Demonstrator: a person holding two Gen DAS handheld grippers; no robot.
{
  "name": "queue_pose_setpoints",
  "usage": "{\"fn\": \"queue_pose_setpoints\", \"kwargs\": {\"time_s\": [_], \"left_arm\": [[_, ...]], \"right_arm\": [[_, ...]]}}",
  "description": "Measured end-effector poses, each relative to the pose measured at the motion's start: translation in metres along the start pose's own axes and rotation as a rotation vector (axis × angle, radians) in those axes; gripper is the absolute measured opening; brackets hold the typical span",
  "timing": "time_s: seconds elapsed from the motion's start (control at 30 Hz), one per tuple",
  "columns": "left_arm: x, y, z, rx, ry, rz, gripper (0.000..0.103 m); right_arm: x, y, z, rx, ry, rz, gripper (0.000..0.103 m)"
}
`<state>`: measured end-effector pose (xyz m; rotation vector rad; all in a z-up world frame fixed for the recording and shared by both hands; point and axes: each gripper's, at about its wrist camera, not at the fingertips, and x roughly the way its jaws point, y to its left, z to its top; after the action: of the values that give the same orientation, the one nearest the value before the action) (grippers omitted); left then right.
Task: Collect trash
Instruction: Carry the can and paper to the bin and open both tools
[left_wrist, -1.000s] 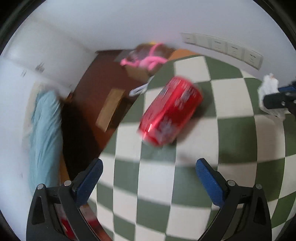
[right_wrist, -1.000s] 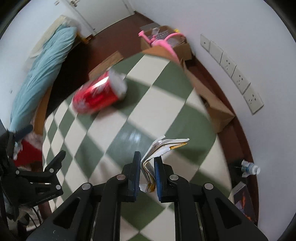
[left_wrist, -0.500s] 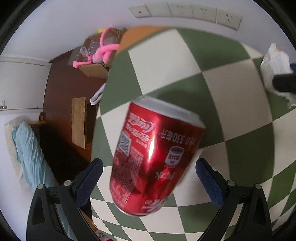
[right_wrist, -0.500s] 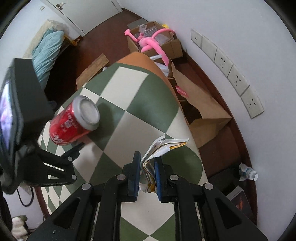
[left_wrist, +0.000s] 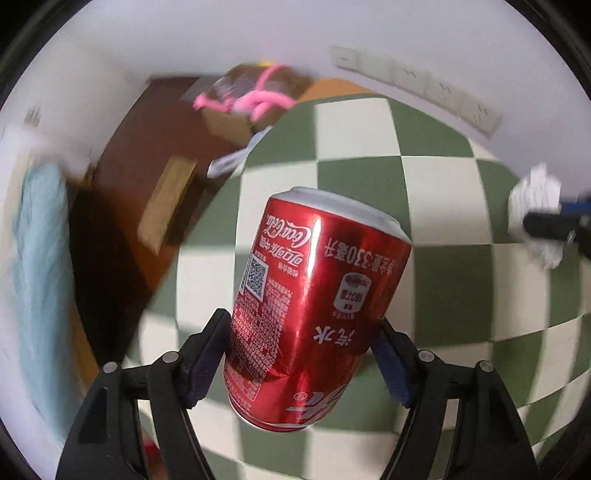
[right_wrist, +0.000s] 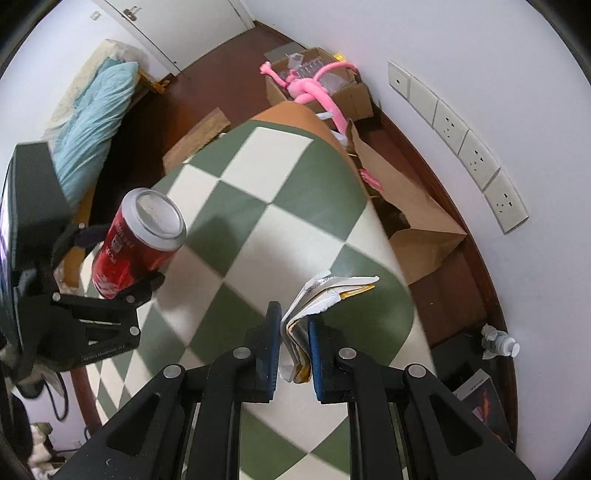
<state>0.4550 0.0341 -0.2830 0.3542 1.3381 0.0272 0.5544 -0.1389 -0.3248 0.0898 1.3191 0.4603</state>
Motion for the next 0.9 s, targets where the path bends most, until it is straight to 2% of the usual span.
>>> {"fn": "queue_pose_setpoints", "kwargs": {"time_s": [0.1, 0.2, 0.33, 0.47, 0.6, 0.9], "left_arm": [[-0.01, 0.014, -0.036, -0.215, -0.007, -0.07, 0.072], [-0.024, 0.019, -0.075, -0.363, -0.027, -0.099, 0.072], [-0.046, 0.023, -0.123, -0.513, -0.072, -0.063, 0.072], [-0.074, 0.033, -0.172, -0.669, -0.114, -0.067, 0.072], [-0.104, 0.047, -0.213, -0.777, -0.171, -0.065, 0.072], [-0.172, 0.074, -0.303, -0.896, -0.271, -0.028, 0.072]], "right_arm": [[-0.009, 0.011, -0.019, -0.001, -0.018, 0.018, 0.015], [-0.015, 0.025, -0.041, -0.016, -0.024, 0.033, 0.015], [-0.021, 0.048, -0.073, -0.058, -0.024, 0.034, 0.015], [-0.028, 0.071, -0.103, -0.108, -0.025, 0.03, 0.015], [-0.045, 0.096, -0.135, -0.15, -0.036, 0.042, 0.015], [-0.095, 0.163, -0.186, -0.239, -0.085, 0.123, 0.015]]}}
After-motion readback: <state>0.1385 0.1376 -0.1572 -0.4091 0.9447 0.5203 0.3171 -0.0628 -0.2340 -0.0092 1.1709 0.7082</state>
